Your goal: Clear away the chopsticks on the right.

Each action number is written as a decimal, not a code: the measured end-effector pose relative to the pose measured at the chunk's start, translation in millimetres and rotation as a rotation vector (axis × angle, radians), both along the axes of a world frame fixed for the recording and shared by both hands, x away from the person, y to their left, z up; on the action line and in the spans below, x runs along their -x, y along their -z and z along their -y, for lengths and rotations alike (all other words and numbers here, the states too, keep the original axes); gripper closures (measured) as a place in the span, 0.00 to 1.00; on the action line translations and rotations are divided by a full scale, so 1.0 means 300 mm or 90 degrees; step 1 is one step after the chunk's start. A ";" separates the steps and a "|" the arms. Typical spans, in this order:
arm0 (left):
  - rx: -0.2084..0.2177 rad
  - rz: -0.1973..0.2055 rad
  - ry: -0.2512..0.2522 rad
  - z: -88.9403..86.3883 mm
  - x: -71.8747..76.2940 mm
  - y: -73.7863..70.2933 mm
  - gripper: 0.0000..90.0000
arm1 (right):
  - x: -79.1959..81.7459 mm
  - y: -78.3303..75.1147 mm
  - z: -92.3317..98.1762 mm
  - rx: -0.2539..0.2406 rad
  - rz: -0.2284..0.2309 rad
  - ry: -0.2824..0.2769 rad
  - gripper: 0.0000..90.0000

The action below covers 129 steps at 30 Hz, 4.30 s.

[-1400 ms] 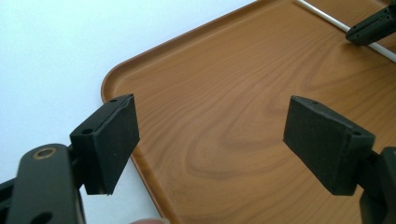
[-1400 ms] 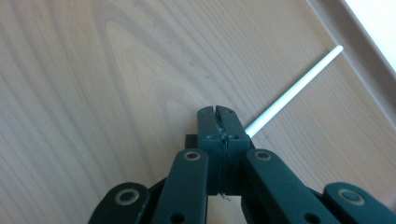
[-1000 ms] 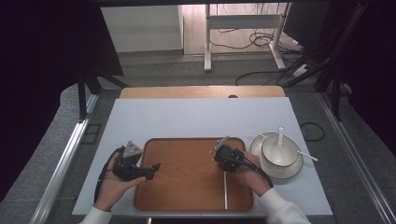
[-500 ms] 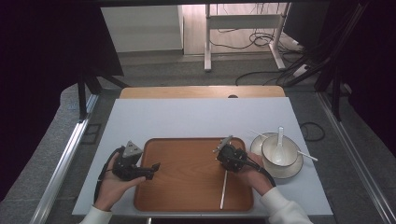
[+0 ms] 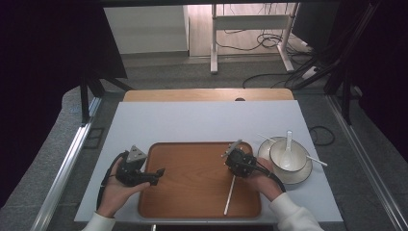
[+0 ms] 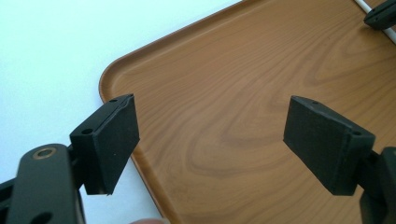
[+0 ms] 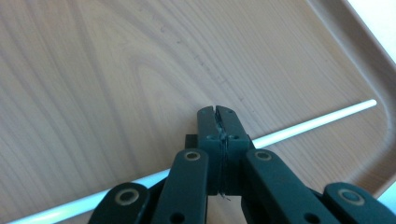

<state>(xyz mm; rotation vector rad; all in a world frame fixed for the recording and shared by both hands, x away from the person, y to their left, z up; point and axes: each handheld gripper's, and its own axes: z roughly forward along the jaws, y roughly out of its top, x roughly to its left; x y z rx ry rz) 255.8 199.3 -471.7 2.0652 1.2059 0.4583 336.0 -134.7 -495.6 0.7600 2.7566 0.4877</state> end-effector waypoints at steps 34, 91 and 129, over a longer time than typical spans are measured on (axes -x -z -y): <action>-0.005 0.003 0.004 0.001 -0.001 -0.001 0.20 | -0.014 -0.023 0.054 -0.007 0.006 0.025 0.99; -0.012 0.005 0.009 0.009 -0.002 0.002 0.20 | -0.031 -0.008 0.051 -0.007 0.025 0.031 0.99; -0.005 0.011 0.002 -0.007 -0.001 -0.006 0.20 | 0.079 -0.016 0.085 0.043 -0.054 -0.007 1.00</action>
